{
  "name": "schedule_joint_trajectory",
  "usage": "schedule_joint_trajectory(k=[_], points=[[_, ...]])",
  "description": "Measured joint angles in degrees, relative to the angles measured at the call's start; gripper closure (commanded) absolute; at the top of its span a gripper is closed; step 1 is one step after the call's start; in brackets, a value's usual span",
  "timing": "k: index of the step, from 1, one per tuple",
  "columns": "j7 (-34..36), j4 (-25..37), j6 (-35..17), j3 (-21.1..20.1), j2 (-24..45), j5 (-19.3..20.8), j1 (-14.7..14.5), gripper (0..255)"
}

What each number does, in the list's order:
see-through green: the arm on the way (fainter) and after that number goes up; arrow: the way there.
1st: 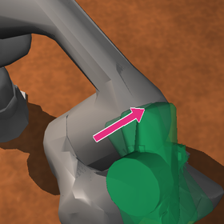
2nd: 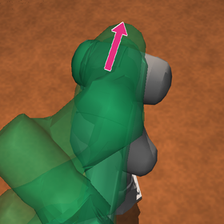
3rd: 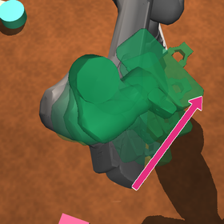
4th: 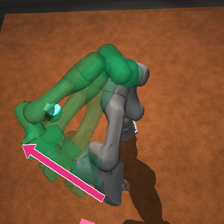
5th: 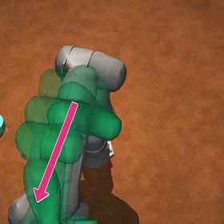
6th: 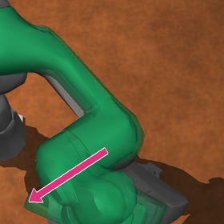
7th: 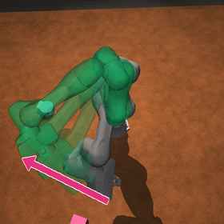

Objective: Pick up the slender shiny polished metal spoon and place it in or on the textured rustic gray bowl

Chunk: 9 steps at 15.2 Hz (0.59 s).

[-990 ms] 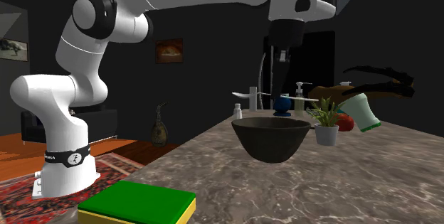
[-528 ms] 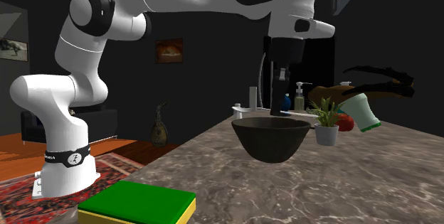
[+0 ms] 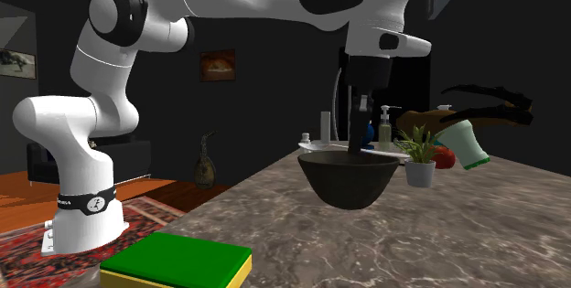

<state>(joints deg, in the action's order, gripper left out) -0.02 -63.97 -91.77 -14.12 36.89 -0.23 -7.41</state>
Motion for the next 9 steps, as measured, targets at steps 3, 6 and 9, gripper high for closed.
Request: schedule_joint_trajectory(k=[3, 6, 9], points=[[0.0, 0.0, 0.0, 0.0, 0.0, 0.0, 0.0, 0], [0.0, 0.0, 0.0, 0.0, 0.0, 0.0, 0.0, 0], [0.08, 4.25, 2.82, 0.08, 1.37, 0.22, -0.31, 0]])
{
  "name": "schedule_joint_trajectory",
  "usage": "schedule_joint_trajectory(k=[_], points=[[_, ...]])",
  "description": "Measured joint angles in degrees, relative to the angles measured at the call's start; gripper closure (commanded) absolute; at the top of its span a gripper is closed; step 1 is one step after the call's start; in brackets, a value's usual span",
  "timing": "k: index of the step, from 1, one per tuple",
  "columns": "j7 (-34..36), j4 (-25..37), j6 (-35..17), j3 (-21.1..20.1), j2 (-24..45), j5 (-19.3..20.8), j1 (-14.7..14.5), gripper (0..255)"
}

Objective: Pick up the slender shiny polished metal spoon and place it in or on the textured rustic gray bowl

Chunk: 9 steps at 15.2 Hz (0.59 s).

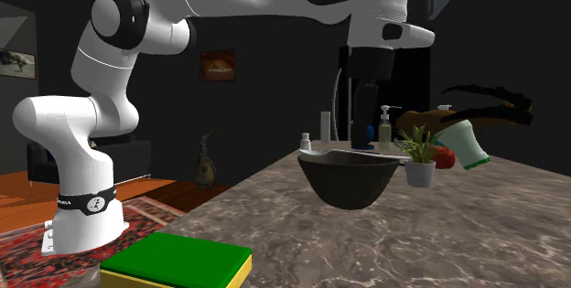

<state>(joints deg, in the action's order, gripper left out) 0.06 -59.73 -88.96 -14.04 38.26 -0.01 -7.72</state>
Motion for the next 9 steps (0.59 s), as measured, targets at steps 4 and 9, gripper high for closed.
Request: schedule_joint_trajectory(k=[4, 9], points=[[0.25, 10.6, 7.14, 0.17, 3.41, 0.49, -0.9, 0], [0.21, 10.98, 7.63, 0.18, 3.35, 0.48, -0.86, 0]])
